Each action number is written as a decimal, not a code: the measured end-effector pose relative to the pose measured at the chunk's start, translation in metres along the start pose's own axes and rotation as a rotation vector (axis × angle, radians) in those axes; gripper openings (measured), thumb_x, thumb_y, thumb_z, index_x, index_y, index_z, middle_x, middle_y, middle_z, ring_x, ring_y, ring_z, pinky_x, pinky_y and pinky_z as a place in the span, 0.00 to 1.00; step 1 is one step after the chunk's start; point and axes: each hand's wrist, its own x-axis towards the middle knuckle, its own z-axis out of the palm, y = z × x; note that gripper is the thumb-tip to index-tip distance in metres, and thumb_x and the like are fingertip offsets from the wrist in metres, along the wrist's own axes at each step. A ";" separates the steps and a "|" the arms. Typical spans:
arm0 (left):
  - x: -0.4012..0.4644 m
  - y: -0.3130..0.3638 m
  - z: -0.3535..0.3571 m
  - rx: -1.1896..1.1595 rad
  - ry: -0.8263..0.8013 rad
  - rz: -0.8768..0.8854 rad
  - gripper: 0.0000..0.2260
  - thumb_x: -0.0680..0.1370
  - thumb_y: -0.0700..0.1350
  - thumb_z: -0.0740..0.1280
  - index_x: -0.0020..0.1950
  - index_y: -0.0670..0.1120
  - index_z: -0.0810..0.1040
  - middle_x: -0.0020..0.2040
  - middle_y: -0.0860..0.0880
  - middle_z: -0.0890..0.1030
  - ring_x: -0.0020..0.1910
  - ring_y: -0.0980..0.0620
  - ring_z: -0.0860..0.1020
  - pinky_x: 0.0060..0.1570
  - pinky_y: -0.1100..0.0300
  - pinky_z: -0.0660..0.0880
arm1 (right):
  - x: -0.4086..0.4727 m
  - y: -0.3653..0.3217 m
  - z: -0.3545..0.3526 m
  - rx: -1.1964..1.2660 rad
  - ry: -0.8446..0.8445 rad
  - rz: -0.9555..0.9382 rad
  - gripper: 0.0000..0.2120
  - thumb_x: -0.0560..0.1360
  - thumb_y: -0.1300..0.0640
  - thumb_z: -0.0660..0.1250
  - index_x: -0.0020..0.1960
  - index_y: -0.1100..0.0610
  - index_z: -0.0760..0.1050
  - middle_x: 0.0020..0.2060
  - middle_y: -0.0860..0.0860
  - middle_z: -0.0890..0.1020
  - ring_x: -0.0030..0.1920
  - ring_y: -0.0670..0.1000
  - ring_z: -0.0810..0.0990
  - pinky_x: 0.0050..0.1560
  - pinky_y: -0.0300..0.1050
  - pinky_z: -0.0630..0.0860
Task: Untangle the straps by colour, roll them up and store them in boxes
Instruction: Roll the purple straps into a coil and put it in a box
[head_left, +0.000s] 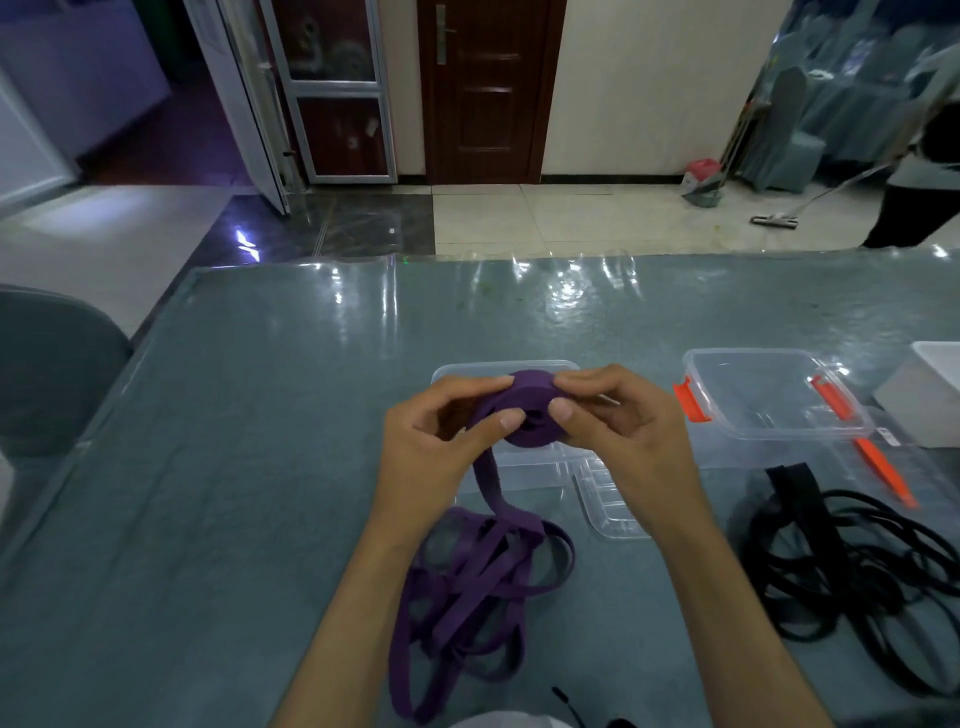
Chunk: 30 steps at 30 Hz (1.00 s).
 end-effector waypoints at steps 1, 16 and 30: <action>0.000 0.001 0.000 0.014 0.012 0.014 0.13 0.73 0.41 0.81 0.57 0.51 0.88 0.53 0.47 0.89 0.53 0.48 0.88 0.54 0.63 0.82 | 0.002 -0.001 -0.001 0.000 -0.013 0.028 0.08 0.71 0.55 0.81 0.47 0.46 0.84 0.50 0.54 0.88 0.53 0.56 0.89 0.50 0.46 0.85; 0.002 0.000 0.004 -0.016 0.005 0.091 0.12 0.76 0.42 0.79 0.57 0.53 0.87 0.57 0.44 0.87 0.58 0.44 0.86 0.59 0.58 0.82 | 0.008 -0.005 -0.001 -0.059 0.021 -0.074 0.14 0.69 0.54 0.82 0.52 0.46 0.83 0.50 0.53 0.89 0.52 0.55 0.89 0.51 0.48 0.86; 0.000 0.009 0.002 -0.004 -0.017 0.035 0.11 0.73 0.40 0.81 0.55 0.48 0.89 0.54 0.43 0.88 0.54 0.45 0.87 0.56 0.58 0.83 | 0.000 -0.008 0.003 0.029 0.011 -0.001 0.15 0.67 0.53 0.84 0.46 0.47 0.80 0.48 0.55 0.88 0.50 0.56 0.89 0.51 0.46 0.85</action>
